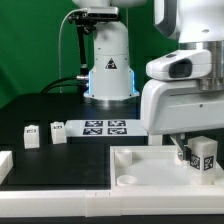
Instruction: Assemble one leg
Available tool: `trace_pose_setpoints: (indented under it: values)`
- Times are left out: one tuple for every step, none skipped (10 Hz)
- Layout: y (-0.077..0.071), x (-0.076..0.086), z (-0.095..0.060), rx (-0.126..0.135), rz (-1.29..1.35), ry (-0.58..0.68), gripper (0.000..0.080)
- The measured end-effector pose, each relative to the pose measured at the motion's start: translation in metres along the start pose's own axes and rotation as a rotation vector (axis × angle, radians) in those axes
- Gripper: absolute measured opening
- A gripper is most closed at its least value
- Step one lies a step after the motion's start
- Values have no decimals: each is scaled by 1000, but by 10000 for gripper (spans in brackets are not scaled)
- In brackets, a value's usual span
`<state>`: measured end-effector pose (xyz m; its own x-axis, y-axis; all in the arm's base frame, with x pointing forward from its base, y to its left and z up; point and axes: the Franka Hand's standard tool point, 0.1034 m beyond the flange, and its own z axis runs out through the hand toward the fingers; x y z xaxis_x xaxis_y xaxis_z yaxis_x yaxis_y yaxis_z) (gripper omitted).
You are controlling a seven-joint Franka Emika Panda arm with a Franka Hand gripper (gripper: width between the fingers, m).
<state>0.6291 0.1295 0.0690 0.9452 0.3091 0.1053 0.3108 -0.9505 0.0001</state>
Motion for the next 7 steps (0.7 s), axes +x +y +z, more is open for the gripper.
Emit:
trace_pose_setpoints:
  values:
    - [4,0,0,-2,-94,3,649]
    - [7,-1,0,-5,-171,5,649]
    - [7,-1,0,-5,-191,5,649]
    - [7,-1,0,-5,-181,4,619]
    - [7,-1,0,-5,-181,4,619]
    - [7,-1,0,-5,-181,4,439]
    - [7,-1,1,-5,-181,4,289]
